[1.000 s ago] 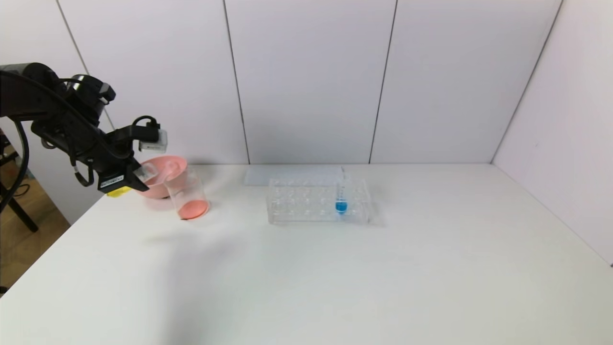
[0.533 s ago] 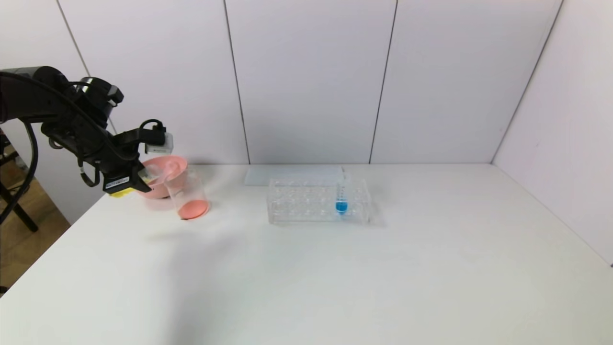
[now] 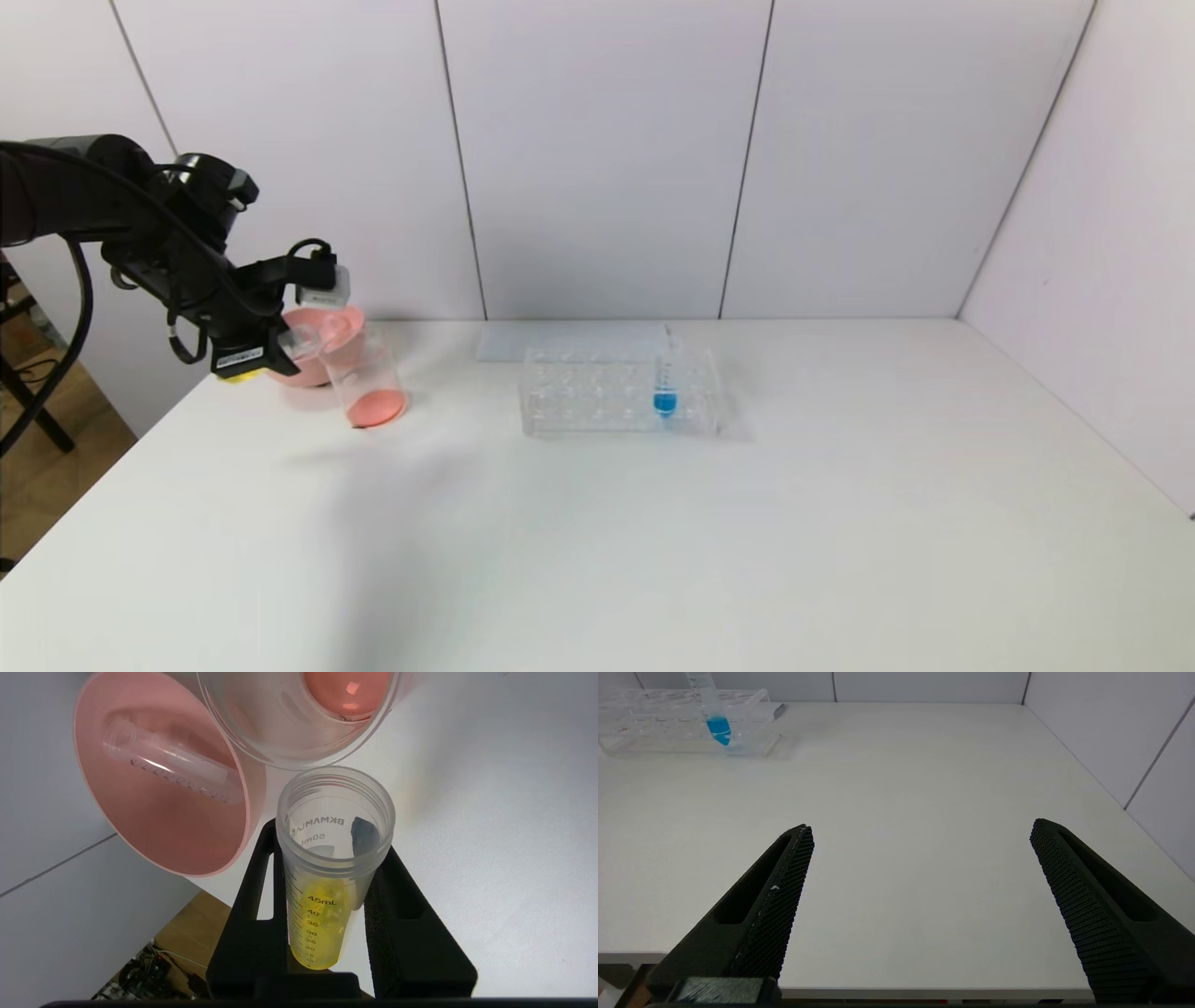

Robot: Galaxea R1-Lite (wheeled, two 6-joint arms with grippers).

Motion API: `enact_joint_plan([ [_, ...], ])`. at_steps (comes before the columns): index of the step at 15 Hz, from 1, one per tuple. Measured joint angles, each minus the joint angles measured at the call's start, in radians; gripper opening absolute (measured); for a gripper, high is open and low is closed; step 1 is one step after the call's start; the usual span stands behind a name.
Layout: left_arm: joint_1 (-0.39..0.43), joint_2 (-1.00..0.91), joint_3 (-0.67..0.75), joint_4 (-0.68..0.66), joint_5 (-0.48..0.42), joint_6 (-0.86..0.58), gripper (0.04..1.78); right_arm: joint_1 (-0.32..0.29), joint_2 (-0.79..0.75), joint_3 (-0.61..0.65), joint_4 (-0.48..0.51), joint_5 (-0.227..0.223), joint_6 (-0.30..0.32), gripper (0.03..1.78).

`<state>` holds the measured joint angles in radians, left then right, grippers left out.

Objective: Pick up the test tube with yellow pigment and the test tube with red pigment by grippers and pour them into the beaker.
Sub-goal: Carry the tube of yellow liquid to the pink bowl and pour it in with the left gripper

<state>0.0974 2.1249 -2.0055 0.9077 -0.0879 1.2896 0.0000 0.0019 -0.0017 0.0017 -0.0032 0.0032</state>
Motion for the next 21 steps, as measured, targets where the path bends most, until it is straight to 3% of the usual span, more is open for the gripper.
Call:
enact_joint_plan([
  [21, -0.043, -0.007, 0.0, -0.018, 0.089, -0.004, 0.47, 0.0, 0.0, 0.0, 0.0, 0.0, 0.0, 1.7],
])
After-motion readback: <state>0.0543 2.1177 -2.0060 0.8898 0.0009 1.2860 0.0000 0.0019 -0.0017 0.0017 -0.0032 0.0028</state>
